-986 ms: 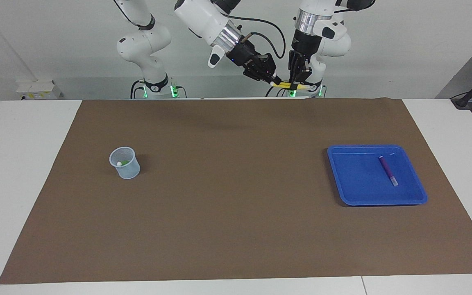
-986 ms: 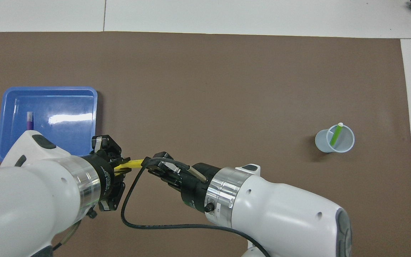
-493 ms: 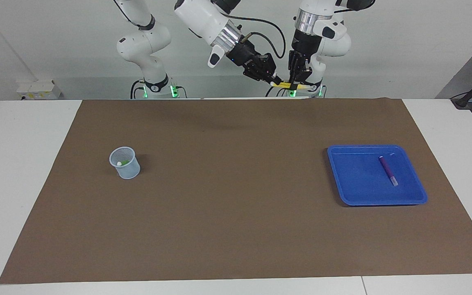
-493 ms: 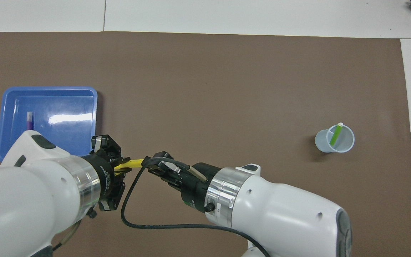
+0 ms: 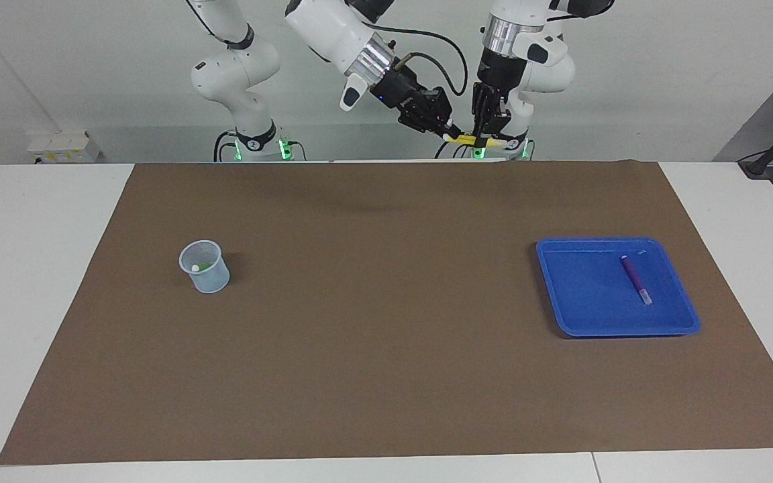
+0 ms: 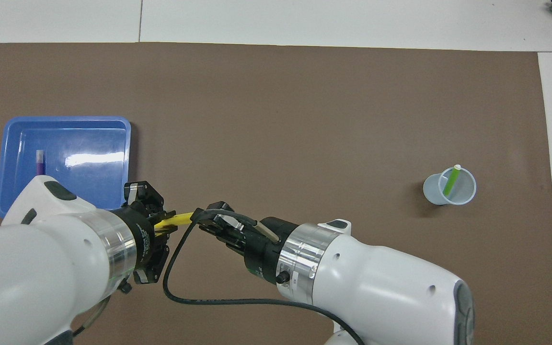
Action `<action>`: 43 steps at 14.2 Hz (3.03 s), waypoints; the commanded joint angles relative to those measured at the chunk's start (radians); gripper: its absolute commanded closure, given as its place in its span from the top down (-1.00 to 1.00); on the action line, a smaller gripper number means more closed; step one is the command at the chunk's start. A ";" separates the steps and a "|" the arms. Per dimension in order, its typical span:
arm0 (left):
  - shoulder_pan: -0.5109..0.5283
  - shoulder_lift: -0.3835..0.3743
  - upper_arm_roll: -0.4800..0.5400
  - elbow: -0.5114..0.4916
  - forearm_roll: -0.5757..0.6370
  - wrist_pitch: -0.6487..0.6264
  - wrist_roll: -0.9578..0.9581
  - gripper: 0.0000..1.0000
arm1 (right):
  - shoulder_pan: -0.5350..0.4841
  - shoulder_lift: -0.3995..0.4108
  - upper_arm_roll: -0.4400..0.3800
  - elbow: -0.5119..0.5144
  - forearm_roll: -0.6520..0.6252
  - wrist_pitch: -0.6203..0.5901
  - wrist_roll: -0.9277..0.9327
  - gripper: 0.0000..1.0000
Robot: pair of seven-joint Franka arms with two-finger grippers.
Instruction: Transfer and insert pens with both arms
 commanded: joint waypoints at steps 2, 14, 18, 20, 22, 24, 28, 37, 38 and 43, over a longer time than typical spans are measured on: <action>-0.018 -0.031 0.008 -0.027 0.000 -0.011 0.008 0.07 | -0.014 0.012 0.005 0.012 0.029 0.027 -0.005 -1.00; -0.039 -0.067 0.017 -0.084 0.000 -0.022 0.227 0.37 | -0.222 -0.004 -0.004 0.012 -0.032 -0.329 -0.415 -1.00; -0.039 -0.074 0.073 -0.099 -0.025 -0.068 0.481 0.33 | -0.370 -0.018 -0.004 0.023 -0.265 -0.596 -0.658 -1.00; -0.032 -0.080 0.119 -0.104 -0.032 -0.103 0.670 0.32 | -0.442 -0.029 -0.007 0.030 -0.372 -0.722 -0.794 -1.00; -0.030 -0.096 0.181 -0.123 -0.032 -0.149 0.886 0.32 | -0.517 -0.040 -0.008 0.049 -0.474 -0.825 -0.946 -1.00; -0.027 -0.113 0.257 -0.142 -0.032 -0.183 1.105 0.32 | -0.580 -0.040 -0.007 0.070 -0.578 -0.893 -1.104 -1.00; 0.042 -0.125 0.339 -0.150 -0.032 -0.214 1.451 0.32 | -0.603 -0.040 -0.008 0.067 -0.842 -0.893 -1.386 -1.00; 0.327 -0.096 0.339 -0.245 -0.031 -0.113 2.033 0.32 | -0.717 -0.027 -0.007 -0.069 -0.953 -0.612 -1.683 -1.00; 0.343 -0.090 0.339 -0.254 -0.031 -0.088 2.060 0.32 | -0.717 -0.023 -0.007 -0.071 -0.953 -0.605 -1.683 -1.00; 0.387 -0.006 0.342 -0.257 -0.020 0.008 2.189 0.32 | -0.732 0.026 -0.007 -0.081 -0.953 -0.533 -1.684 -1.00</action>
